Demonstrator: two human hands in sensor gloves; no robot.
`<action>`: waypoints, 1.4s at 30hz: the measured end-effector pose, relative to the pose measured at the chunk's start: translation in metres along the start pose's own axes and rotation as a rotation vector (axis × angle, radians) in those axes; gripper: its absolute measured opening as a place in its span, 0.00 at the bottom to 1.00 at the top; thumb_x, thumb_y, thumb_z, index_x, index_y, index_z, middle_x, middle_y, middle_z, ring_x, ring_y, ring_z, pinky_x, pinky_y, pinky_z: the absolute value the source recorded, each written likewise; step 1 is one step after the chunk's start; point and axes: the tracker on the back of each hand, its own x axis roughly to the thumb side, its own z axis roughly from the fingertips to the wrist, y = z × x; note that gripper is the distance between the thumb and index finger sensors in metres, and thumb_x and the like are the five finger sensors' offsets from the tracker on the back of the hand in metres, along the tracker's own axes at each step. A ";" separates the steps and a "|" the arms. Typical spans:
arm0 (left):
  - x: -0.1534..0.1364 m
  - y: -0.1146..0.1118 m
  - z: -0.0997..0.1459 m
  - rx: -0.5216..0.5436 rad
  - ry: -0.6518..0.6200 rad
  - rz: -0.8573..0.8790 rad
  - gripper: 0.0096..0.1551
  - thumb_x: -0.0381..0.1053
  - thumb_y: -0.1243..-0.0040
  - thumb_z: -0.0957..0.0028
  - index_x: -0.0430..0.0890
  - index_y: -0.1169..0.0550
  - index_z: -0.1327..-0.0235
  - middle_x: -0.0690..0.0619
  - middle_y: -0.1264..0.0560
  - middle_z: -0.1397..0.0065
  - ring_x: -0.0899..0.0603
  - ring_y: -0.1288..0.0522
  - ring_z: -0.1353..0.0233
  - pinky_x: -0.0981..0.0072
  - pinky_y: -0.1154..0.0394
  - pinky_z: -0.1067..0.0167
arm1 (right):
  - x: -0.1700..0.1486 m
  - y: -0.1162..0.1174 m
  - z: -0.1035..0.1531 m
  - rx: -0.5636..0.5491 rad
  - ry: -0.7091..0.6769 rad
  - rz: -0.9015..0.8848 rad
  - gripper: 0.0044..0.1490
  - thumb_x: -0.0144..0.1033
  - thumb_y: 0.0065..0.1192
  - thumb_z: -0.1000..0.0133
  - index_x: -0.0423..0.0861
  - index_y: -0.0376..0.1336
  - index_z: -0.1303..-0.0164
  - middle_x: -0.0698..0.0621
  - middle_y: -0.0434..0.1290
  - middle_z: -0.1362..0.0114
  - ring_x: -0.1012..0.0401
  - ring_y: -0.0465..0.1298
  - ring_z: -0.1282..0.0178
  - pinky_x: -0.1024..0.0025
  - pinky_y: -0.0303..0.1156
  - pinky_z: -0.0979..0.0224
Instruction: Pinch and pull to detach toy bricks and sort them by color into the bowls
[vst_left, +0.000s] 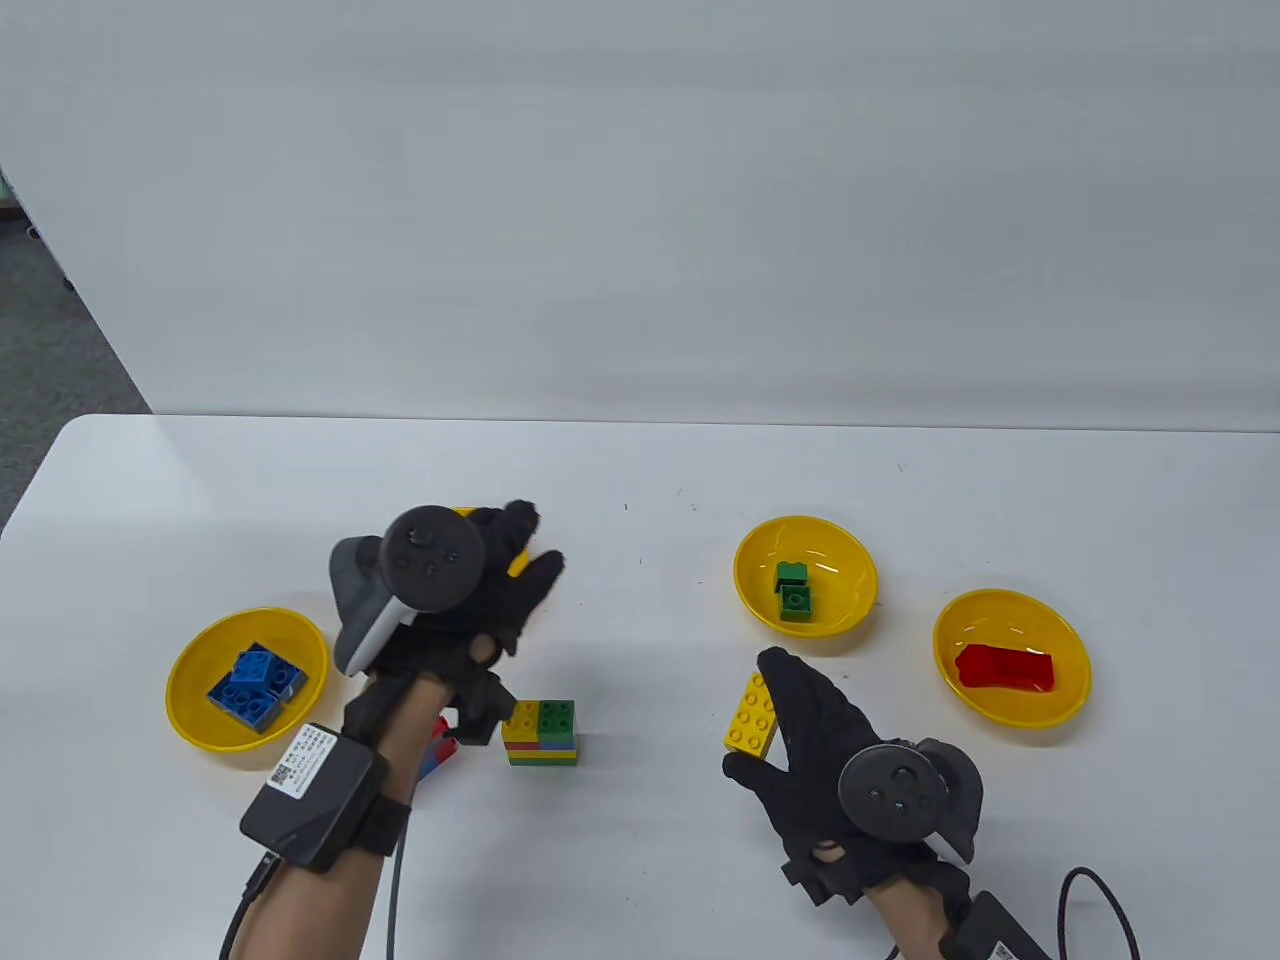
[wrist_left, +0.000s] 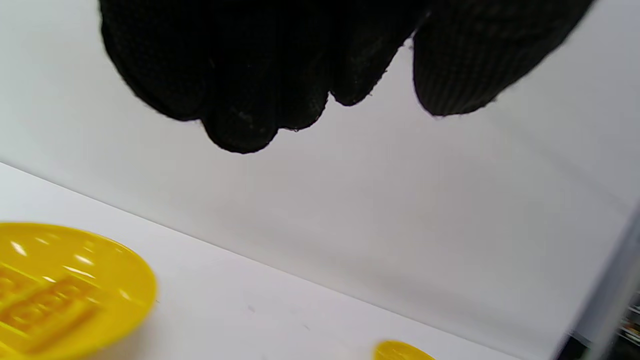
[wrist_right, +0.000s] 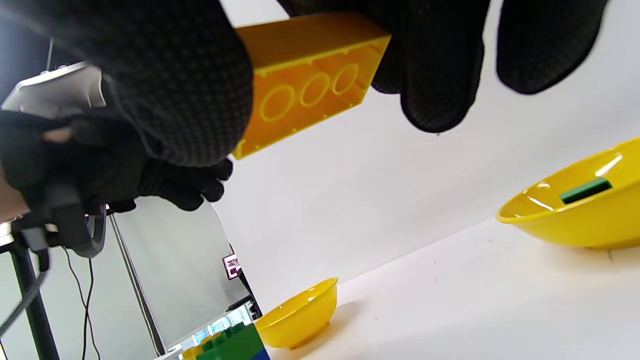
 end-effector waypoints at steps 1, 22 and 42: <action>0.017 -0.011 0.006 -0.046 -0.048 0.025 0.36 0.63 0.31 0.49 0.49 0.23 0.30 0.39 0.21 0.29 0.31 0.17 0.36 0.36 0.21 0.41 | 0.002 -0.001 0.001 -0.009 -0.011 0.010 0.59 0.47 0.78 0.59 0.33 0.53 0.24 0.29 0.63 0.27 0.36 0.76 0.38 0.29 0.69 0.40; 0.073 -0.118 0.043 -0.339 -0.028 0.214 0.46 0.62 0.23 0.55 0.44 0.29 0.28 0.38 0.19 0.37 0.35 0.14 0.48 0.42 0.18 0.52 | 0.042 0.001 0.012 -0.117 -0.180 0.343 0.61 0.52 0.77 0.59 0.30 0.54 0.27 0.27 0.65 0.32 0.37 0.78 0.44 0.30 0.71 0.43; -0.070 -0.003 -0.018 0.112 0.338 -0.137 0.40 0.55 0.24 0.51 0.50 0.29 0.25 0.39 0.24 0.28 0.32 0.19 0.36 0.38 0.22 0.42 | 0.029 -0.001 0.011 0.002 -0.120 0.261 0.52 0.47 0.66 0.52 0.33 0.52 0.24 0.27 0.60 0.26 0.34 0.75 0.39 0.29 0.69 0.42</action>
